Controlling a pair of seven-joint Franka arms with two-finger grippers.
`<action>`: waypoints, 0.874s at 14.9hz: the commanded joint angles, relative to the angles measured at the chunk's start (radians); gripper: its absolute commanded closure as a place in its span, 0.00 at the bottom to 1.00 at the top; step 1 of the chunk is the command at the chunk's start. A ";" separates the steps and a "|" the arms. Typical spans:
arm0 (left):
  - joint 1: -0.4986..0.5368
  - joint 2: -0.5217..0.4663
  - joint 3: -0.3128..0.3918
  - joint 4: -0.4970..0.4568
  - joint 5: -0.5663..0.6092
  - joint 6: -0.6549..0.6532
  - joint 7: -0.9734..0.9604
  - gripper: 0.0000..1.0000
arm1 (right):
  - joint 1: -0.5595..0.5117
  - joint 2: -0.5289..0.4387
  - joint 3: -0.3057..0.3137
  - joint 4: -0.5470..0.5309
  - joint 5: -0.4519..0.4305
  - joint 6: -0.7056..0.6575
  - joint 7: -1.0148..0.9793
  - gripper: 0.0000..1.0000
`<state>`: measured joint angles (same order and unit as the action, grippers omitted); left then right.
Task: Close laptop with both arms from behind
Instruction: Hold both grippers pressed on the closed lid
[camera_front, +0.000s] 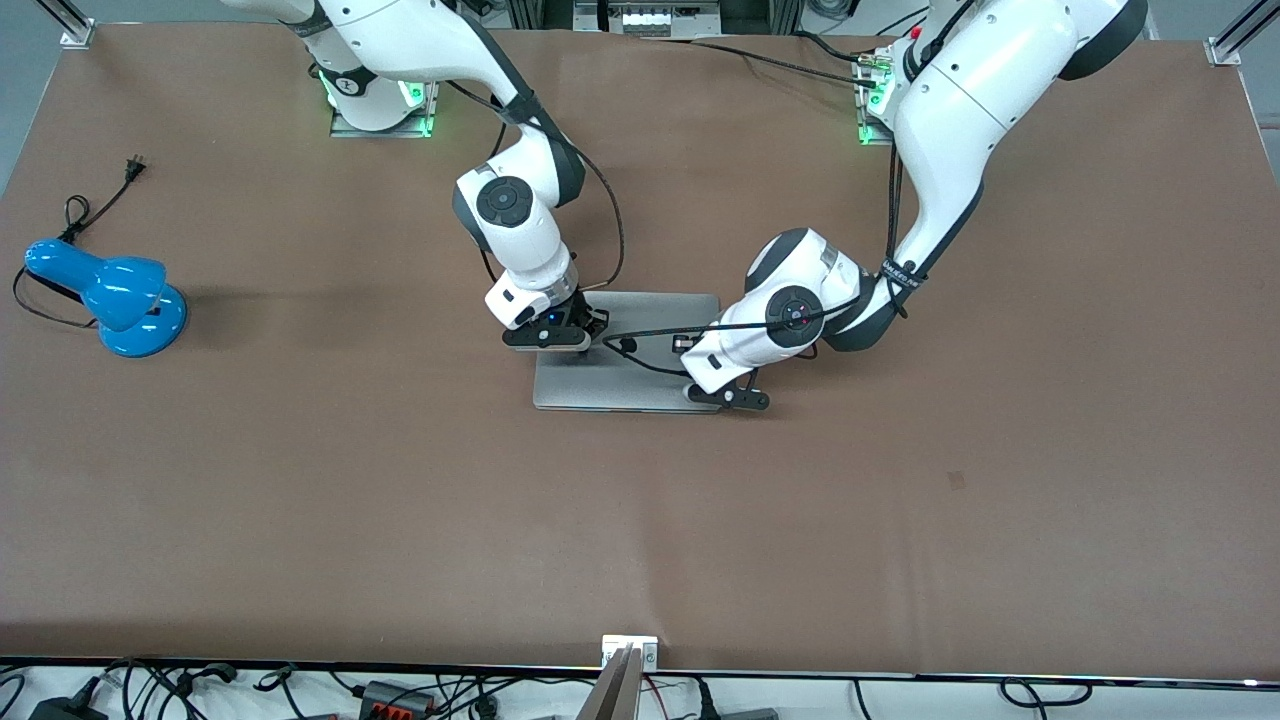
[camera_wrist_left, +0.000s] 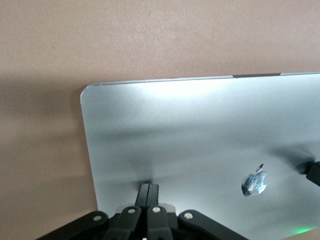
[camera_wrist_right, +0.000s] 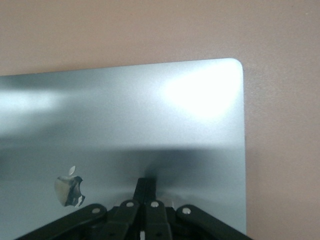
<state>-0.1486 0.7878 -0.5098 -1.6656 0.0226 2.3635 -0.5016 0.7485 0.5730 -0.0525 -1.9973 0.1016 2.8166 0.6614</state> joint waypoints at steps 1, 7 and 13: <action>-0.013 0.024 0.014 0.029 0.031 0.008 -0.017 1.00 | -0.004 0.017 0.005 0.018 -0.011 0.009 -0.013 1.00; -0.025 0.038 0.034 0.029 0.059 0.040 -0.017 1.00 | 0.008 0.050 0.005 0.020 -0.010 0.037 -0.013 1.00; -0.002 -0.005 0.027 0.029 0.051 0.014 -0.040 1.00 | -0.003 0.047 0.005 0.032 -0.011 0.032 -0.020 1.00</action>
<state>-0.1528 0.8021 -0.4827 -1.6465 0.0444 2.3929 -0.5038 0.7502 0.5863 -0.0523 -1.9943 0.0963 2.8295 0.6556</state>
